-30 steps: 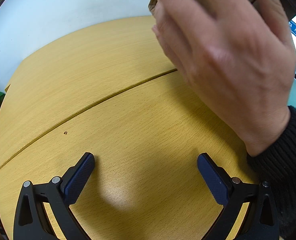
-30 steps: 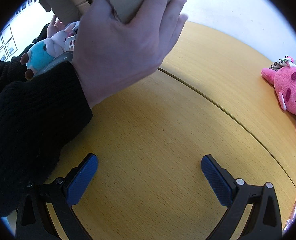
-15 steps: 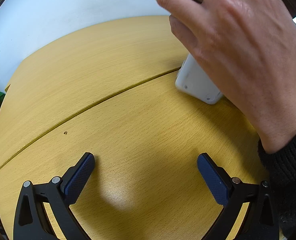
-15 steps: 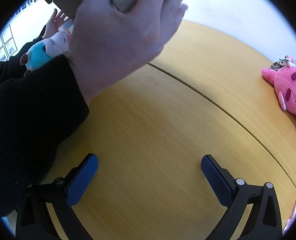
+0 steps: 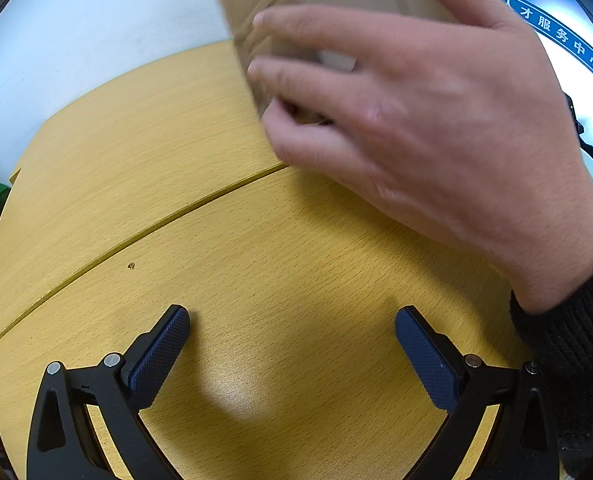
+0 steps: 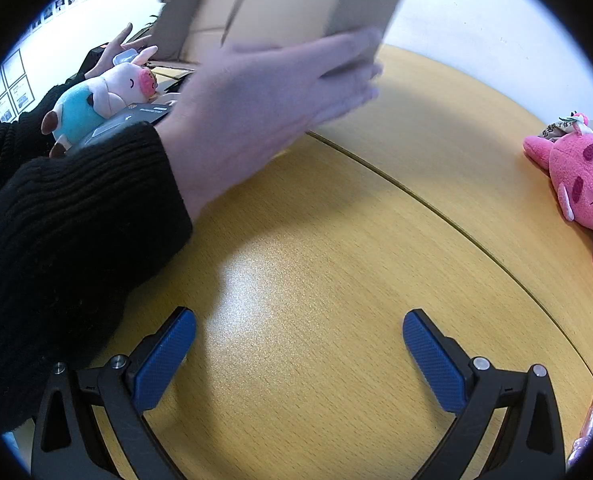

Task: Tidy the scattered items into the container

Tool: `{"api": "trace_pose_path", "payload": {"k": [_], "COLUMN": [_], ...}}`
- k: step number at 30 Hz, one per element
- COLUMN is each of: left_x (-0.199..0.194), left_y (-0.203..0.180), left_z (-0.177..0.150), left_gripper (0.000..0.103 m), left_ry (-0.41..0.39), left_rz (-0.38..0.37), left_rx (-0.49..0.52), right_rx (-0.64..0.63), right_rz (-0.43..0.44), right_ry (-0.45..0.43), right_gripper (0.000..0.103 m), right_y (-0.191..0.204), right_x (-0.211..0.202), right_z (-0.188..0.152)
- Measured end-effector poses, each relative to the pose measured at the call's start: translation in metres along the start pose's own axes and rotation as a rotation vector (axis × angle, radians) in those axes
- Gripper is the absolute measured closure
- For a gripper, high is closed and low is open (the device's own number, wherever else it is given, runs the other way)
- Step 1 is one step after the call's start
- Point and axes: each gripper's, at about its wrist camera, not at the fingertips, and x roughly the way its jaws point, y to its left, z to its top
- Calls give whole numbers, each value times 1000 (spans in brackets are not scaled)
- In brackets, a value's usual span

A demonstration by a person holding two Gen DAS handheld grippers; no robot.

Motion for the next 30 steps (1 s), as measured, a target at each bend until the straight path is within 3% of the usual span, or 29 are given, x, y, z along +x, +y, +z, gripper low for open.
{"api": "trace_pose_path", "payload": {"k": [30], "left_x": [2], "left_y": [0], "left_z": [-1], "left_gripper": [0], "left_ry": [0], "left_rz": [0], "left_rx": [0], "right_rx": [12], "right_rz": [-7], "right_ry": [-1], "right_gripper": [0], "right_y": [-10], "right_x": [3], "right_z": [4]}}
